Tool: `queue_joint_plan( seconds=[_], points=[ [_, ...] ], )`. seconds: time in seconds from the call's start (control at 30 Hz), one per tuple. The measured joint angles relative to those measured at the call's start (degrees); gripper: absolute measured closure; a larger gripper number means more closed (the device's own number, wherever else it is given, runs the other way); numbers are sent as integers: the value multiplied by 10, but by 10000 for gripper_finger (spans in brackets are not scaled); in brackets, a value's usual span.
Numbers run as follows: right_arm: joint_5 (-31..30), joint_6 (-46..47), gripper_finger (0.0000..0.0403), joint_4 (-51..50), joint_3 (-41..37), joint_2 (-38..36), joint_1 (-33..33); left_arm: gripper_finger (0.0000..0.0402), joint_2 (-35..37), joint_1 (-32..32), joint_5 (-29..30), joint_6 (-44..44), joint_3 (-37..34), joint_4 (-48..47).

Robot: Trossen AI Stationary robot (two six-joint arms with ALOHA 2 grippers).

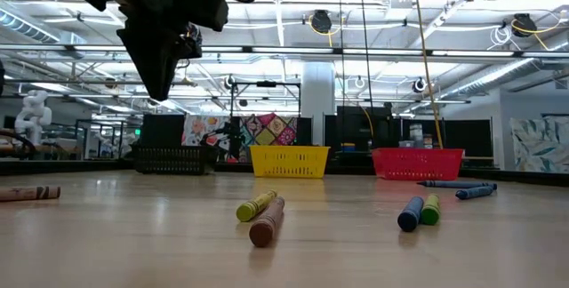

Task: Sort crayons
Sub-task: Put the blue crayon into the black bin

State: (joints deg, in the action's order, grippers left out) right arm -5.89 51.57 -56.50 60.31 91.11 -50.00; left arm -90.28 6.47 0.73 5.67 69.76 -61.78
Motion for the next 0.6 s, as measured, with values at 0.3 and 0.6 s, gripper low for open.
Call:
queue_joint_plan(
  seconds=[0.3,0.6],
  points=[
    [-16,45,316,47,-56,0,0,359,0,0,0,-1,0,-2],
    [-15,58,316,84,-56,0,-12,359,0,0,0,-1,0,-1]
  ],
)
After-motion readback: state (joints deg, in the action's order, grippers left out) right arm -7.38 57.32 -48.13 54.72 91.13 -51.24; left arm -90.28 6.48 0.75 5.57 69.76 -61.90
